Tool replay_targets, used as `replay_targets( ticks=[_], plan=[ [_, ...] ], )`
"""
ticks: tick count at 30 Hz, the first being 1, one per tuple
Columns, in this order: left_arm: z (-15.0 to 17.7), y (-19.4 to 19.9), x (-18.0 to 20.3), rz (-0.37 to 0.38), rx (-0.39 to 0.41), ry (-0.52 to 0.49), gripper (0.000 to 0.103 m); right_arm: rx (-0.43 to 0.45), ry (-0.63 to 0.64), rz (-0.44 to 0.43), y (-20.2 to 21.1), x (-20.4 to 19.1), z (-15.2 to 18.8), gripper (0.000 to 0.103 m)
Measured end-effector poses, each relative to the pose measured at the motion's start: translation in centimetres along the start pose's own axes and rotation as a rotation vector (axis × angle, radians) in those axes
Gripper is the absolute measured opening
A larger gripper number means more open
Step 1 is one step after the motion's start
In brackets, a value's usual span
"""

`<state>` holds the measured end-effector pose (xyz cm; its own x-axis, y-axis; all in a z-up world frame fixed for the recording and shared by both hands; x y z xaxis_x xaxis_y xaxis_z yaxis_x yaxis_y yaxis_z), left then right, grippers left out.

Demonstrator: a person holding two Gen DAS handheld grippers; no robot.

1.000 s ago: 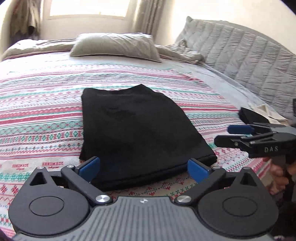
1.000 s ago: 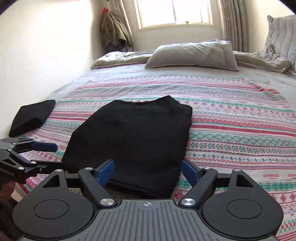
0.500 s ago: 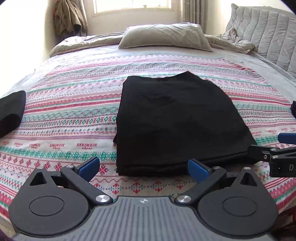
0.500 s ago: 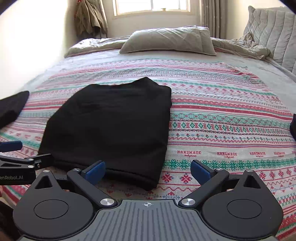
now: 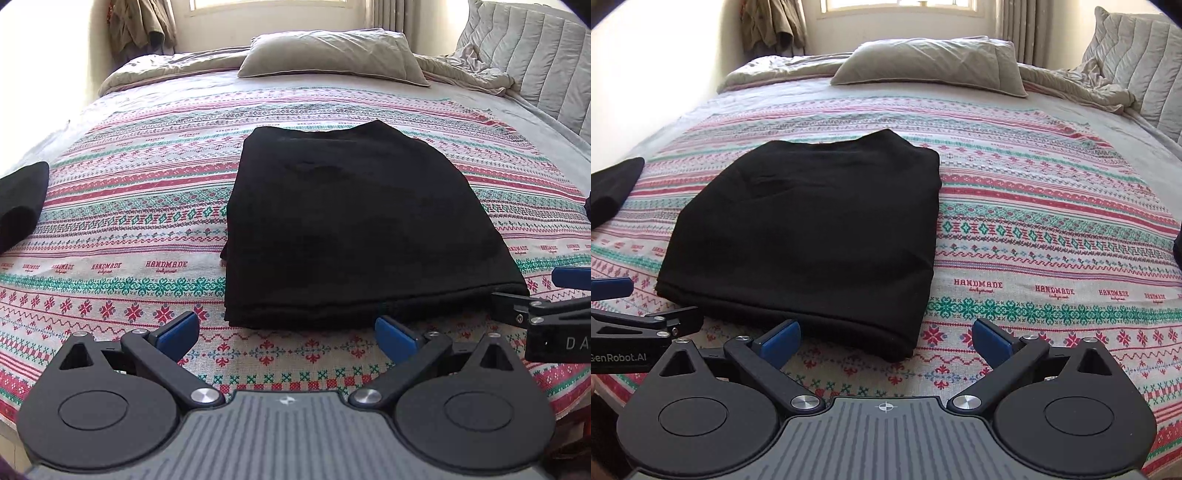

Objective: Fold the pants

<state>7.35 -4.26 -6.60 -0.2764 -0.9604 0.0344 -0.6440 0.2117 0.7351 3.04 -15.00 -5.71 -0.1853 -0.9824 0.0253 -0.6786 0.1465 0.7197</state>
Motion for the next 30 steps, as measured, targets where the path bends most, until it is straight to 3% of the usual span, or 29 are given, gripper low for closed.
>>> replay_targets(
  ticks=[30],
  plan=[
    [0.11, 0.21, 0.21, 0.013, -0.002, 0.002, 0.103, -0.038, -0.004, -0.001, -0.57, -0.2, 0.52, 0.1]
  ],
)
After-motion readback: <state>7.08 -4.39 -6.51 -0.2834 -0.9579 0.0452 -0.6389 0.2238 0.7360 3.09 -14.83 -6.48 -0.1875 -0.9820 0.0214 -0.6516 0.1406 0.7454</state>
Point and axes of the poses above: each gripper's, at about its wrist camera, not at the fingertips, and y roughly against the way its jaws point, x to its right, z to its underside, the point moved 9 cm from there along -y, roughly the way its jaws point, and after that the axes turned 4 degrees about z, right-handed, at the moved point
